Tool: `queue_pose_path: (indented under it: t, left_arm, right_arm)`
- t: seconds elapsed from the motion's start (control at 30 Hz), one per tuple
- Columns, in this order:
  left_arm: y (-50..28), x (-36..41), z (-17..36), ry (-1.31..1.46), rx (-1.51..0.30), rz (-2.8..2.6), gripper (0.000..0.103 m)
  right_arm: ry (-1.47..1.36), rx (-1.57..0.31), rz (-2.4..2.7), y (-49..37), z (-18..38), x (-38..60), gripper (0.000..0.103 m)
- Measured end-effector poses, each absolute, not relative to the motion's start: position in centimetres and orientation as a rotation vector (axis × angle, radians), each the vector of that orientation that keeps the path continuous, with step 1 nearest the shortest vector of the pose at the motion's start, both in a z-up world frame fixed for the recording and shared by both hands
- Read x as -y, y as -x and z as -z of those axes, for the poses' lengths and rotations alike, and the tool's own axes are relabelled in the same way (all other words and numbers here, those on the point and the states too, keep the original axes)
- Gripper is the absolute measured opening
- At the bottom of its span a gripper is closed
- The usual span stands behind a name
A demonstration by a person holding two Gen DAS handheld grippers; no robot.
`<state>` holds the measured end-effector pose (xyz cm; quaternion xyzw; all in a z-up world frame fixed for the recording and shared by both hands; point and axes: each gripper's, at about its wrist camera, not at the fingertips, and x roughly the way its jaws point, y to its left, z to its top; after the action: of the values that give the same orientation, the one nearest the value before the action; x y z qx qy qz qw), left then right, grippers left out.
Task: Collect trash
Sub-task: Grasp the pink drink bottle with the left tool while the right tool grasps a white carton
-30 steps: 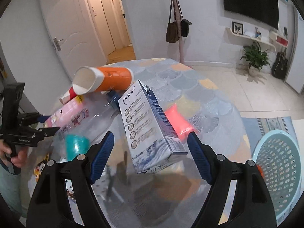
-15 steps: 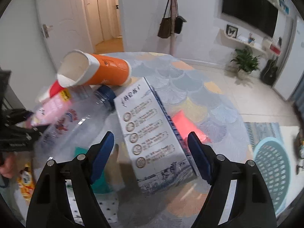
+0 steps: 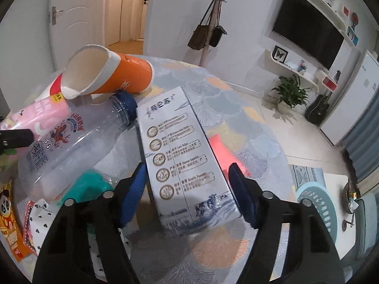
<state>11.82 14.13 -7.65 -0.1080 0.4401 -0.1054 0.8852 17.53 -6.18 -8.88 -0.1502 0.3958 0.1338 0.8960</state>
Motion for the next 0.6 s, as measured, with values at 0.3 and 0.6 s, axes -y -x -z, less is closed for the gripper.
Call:
queue_pose_path:
  t: [0.3, 0.6]
  left_arm:
    - [-8.7, -14.5, 5.6, 0.242, -0.841, 0.243, 0.048]
    - [-7.2, -14.3, 2.7, 0.27, -0.753, 0.271, 0.048]
  right_arm:
    - [0.163, -0.776, -0.301, -15.9, 6.0, 8.8, 0.05]
    - [0.029, -0.708, -0.294, -14.2, 2.7, 12.4, 0.05]
